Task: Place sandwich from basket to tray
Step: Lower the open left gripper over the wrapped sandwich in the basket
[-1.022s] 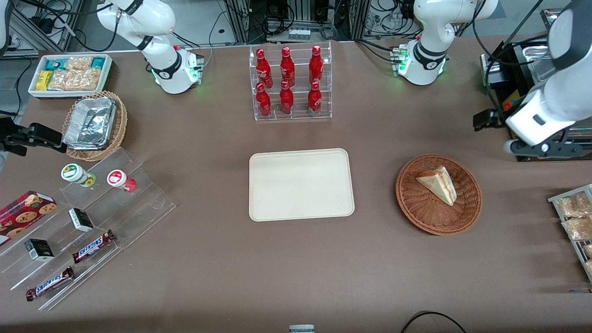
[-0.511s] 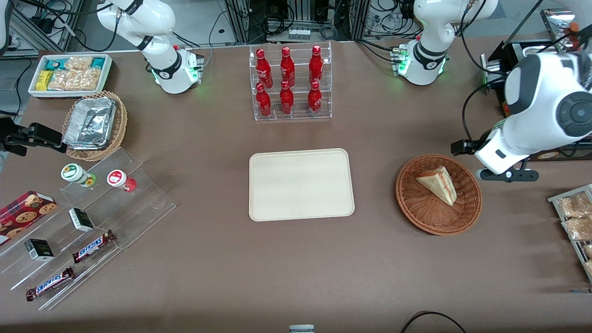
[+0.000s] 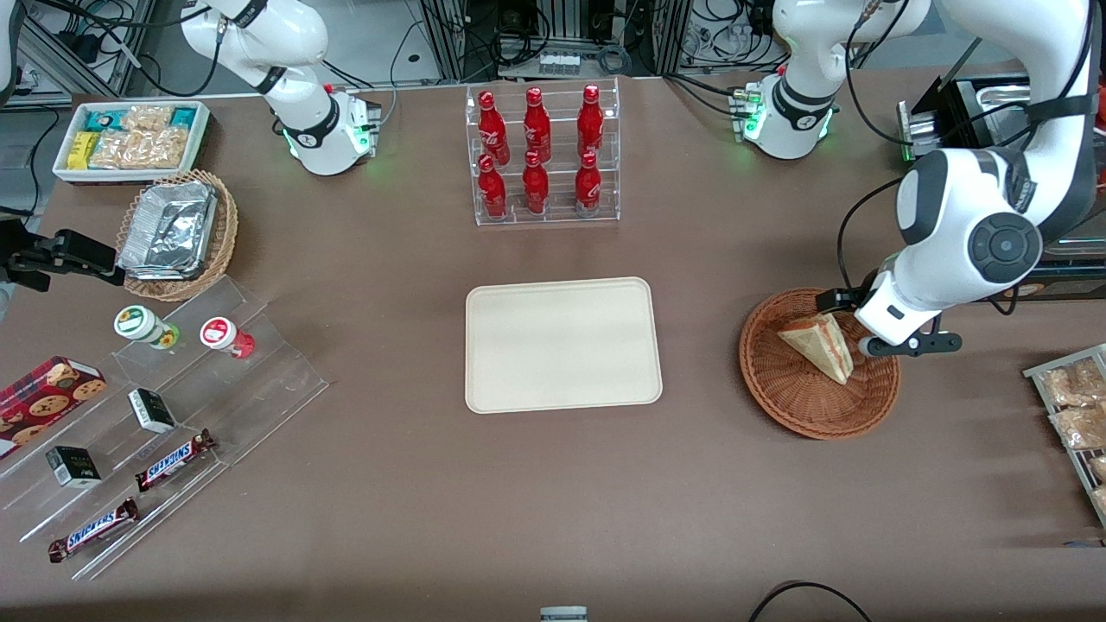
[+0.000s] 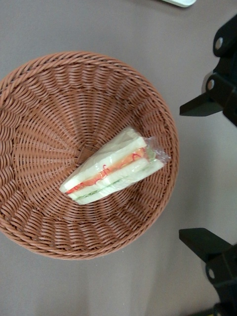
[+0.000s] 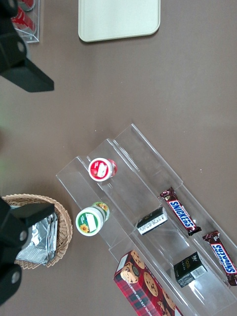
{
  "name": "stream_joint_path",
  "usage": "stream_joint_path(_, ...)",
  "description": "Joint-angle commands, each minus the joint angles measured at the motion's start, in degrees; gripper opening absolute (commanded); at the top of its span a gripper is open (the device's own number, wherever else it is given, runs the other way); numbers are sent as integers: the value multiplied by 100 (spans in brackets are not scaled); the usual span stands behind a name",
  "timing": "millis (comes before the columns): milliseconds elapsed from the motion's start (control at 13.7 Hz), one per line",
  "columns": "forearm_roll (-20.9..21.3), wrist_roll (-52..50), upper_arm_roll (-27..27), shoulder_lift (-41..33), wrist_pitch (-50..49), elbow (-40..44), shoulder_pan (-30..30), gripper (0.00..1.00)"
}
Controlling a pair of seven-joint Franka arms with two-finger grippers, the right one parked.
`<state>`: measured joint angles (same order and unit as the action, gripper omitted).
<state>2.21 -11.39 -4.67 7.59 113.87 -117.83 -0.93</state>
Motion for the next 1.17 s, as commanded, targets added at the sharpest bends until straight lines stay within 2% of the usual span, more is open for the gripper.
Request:
stream_joint_path(0,25,-957,-26,66,346,-170,-12,100)
stream_joint_path(511,16,-3455,-52,383,926,-214,-144,100)
stream_joint_path(730,25,-3625,-52,348,1392,-512,-153,100)
stream_joint_path(1095,69,-3546,-43,375,1402,-653,-144,100)
